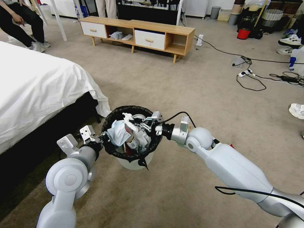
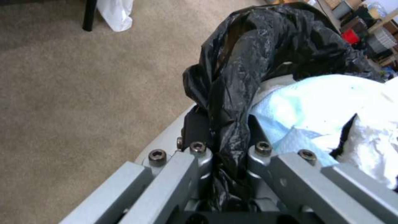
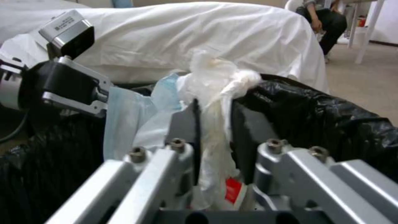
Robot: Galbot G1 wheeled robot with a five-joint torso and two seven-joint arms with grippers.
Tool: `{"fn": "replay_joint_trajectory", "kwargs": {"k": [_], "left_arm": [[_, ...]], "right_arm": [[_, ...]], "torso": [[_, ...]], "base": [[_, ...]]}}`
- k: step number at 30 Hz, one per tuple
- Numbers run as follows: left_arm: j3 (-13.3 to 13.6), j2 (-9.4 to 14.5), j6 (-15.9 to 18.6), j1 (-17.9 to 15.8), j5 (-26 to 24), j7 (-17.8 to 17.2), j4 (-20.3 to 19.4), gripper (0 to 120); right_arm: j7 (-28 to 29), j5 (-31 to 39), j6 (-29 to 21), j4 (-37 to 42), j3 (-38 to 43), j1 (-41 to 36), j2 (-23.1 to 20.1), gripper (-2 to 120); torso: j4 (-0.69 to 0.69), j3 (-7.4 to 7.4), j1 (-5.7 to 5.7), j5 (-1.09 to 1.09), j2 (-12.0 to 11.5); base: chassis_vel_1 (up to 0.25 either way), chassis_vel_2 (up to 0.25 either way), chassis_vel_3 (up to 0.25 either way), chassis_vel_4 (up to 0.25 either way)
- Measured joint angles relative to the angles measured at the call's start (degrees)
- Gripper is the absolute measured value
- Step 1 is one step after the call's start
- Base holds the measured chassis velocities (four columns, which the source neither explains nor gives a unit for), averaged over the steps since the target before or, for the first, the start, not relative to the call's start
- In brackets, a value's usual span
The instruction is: Pick up the trash bin and place the garbage on the floor into it.
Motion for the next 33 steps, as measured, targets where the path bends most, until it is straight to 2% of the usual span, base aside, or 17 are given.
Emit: {"fn": "replay_joint_trajectory", "kwargs": {"k": [1, 2, 3, 5, 6, 7, 9, 12, 14, 18, 19, 24, 33], "left_arm": [[-0.02, 0.0, -0.01, 0.02, 0.02, 0.02, -0.02, 4], [-0.02, 0.0, -0.01, 0.02, 0.02, 0.02, -0.02, 4], [-0.04, -0.01, -0.01, 0.02, 0.06, 0.03, -0.03, 4], [-0.06, -0.02, -0.01, 0.02, 0.09, 0.04, -0.03, 4], [-0.08, -0.04, -0.03, 0.02, 0.12, 0.05, -0.03, 4], [-0.08, -0.04, -0.03, 0.02, 0.12, 0.05, -0.03, 4], [-0.12, -0.16, -0.06, 0.08, 0.41, 0.3, -0.05, 4], [-0.12, -0.19, -0.08, 0.1, 0.56, 0.42, -0.05, 4], [-0.1, -0.28, -0.09, 0.01, 0.66, 0.51, -0.06, 4], [-0.09, -0.33, -0.16, -0.12, 0.67, 0.51, -0.03, 4], [-0.12, -0.33, -0.23, -0.17, 0.68, 0.49, 0.05, 4], [-0.58, -0.29, -0.39, -0.52, 0.64, 0.22, 0.46, 4], [-1.15, -0.15, -0.63, -0.52, 0.59, 0.09, 0.5, 4]], "right_arm": [[0.11, 0.0, 0.0, 0.0, 0.06, -0.16, 0.0, 30], [0.11, 0.0, 0.0, 0.0, 0.06, -0.16, 0.0, 30], [0.16, 0.0, 0.0, 0.02, 0.08, -0.27, -0.04, 36], [0.19, 0.0, 0.0, 0.06, 0.08, -0.28, -0.09, 39], [0.25, 0.09, 0.0, 0.23, 0.1, -0.29, -0.24, 47], [0.25, 0.09, 0.0, 0.23, 0.1, -0.29, -0.24, 47], [0.46, 0.22, -0.04, 0.41, 0.32, -0.39, -0.38, 62], [0.57, 0.27, -0.07, 0.53, 0.34, -0.5, -0.41, 67], [0.72, 0.33, -0.13, 0.82, 0.41, -0.73, -0.58, 80], [0.76, 0.34, -0.17, 0.97, 0.58, -0.87, -0.74, 90], [0.81, 0.37, -0.21, 1.1, 0.75, -0.93, -0.86, 96], [0.88, 0.44, -0.28, 1.62, 0.99, -0.98, -1.15, 100], [0.97, 0.93, -0.65, 3.88, 2.47, -0.99, -1.64, 100]], "torso": [[0.0, 0.0, 0.0, 0.0, 0.0], [0.0, 0.0, 0.0, 0.0, 0.0], [0.0, 0.0, 0.0, 0.0, 0.0], [0.0, 0.0, 0.0, 0.0, 0.0], [0.0, 0.0, 0.0, 0.0, 0.0], [0.0, 0.0, 0.0, 0.0, 0.0], [0.0, 0.0, 0.0, 0.0, 0.0], [0.0, 0.0, 0.0, 0.0, 0.0], [0.0, 0.0, 0.0, 0.0, 0.0], [0.0, 0.0, 0.0, 0.0, 0.0], [0.0, 0.0, 0.0, 0.0, 0.0], [0.0, 0.0, 0.0, 0.0, 0.0], [0.0, 0.0, 0.0, 0.0, 0.0]], "base": [[0.0, 0.0, 0.0, 0.0], [0.0, 0.0, 0.0, 0.0], [0.0, 0.0, 0.0, 0.0], [0.0, 0.0, 0.0, 0.0], [0.0, 0.0, 0.0, 0.0], [0.0, 0.0, 0.0, 0.0], [0.0, 0.0, 0.0, 0.0], [0.0, 0.0, 0.0, 0.0], [0.0, 0.0, 0.0, 0.0], [0.0, 0.0, 0.0, 0.0], [0.0, 0.0, 0.0, 0.0], [0.0, 0.0, 0.0, 0.0], [0.0, 0.0, 0.0, 0.0]]}}
